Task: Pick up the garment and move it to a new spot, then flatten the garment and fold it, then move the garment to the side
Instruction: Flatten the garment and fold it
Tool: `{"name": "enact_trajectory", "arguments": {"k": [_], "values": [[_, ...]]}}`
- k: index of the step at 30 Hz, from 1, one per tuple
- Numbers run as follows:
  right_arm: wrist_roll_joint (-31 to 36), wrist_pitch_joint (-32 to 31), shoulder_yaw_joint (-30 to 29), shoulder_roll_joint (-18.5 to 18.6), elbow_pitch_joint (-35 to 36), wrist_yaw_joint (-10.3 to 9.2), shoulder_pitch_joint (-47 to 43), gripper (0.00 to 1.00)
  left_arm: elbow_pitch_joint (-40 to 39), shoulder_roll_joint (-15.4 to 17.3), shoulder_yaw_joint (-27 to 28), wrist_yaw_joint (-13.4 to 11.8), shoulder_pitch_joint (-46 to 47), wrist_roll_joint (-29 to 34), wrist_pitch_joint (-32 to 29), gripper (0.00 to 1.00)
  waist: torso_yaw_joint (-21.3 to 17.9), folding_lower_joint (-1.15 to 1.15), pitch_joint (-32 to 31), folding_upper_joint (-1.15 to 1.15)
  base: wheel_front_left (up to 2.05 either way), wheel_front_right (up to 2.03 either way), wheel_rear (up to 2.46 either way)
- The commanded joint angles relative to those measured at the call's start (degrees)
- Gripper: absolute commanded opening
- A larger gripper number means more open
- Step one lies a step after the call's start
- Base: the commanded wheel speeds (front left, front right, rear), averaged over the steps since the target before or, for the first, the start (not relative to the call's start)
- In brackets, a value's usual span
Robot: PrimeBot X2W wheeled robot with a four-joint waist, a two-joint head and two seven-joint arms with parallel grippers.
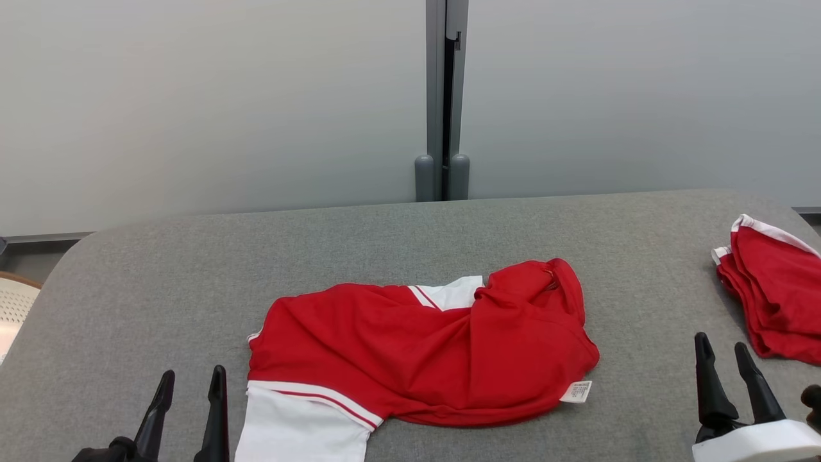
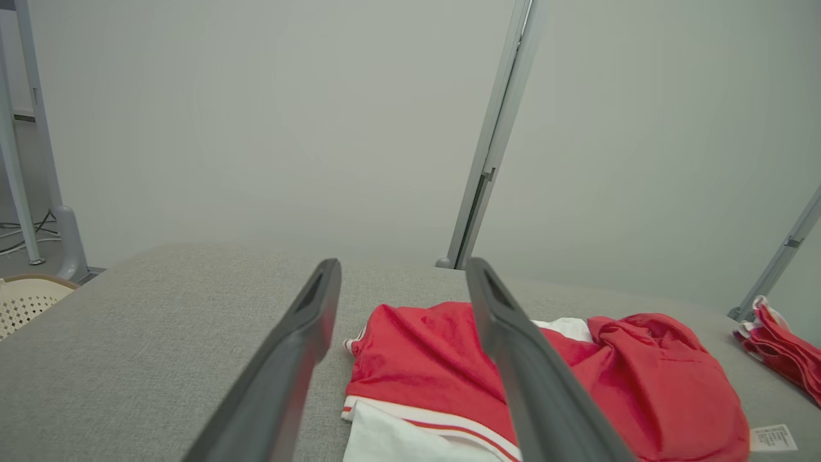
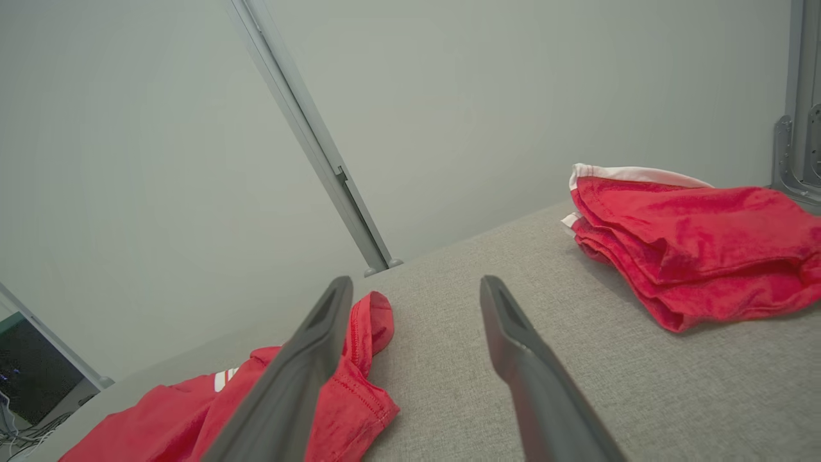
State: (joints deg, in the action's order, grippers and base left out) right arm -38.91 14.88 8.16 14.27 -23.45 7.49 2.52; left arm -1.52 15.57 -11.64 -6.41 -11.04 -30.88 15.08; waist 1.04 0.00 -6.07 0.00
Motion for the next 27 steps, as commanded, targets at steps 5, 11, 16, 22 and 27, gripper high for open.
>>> {"name": "enact_trajectory", "arguments": {"k": [5, 11, 16, 22, 27], "values": [[2.63, 0.25, -1.75, -1.22, 2.73, 0.0, -2.47, 1.0, 0.95, -1.34, 0.88, 1.49, -0.43, 1.35, 0.07, 1.0, 0.1, 0.0, -0.11, 0.0, 0.0, 0.0, 0.0], [4.74, -2.22, -2.42, -1.89, 3.73, 0.0, -2.88, 1.0, 2.31, -1.7, 0.71, 2.58, 0.86, 2.1, 0.08, 1.0, 0.78, 0.0, -0.11, 0.0, 0.0, 0.0, 0.0], [5.65, -8.33, -0.75, -1.45, 1.8, 0.0, -1.04, 1.0, 4.12, -0.72, -0.14, 2.4, 0.87, 0.51, -5.35, 1.0, 1.27, 0.0, 0.84, 0.0, 0.0, 0.0, 0.0], [3.84, -20.97, 2.46, -0.07, -3.54, 0.0, 3.83, 1.0, 5.32, 1.27, -1.66, 2.3, 2.59, -1.07, -14.87, 1.0, 2.44, 0.0, 2.77, 0.0, 0.0, 0.0, 0.0], [1.35, -26.99, 0.71, -0.75, -8.49, 0.0, 7.97, 1.0, 5.94, 2.01, -3.22, 2.82, 4.14, -1.91, -20.29, 1.0, 3.77, 0.0, 4.29, 0.0, 0.0, 0.0, 0.0]]}}
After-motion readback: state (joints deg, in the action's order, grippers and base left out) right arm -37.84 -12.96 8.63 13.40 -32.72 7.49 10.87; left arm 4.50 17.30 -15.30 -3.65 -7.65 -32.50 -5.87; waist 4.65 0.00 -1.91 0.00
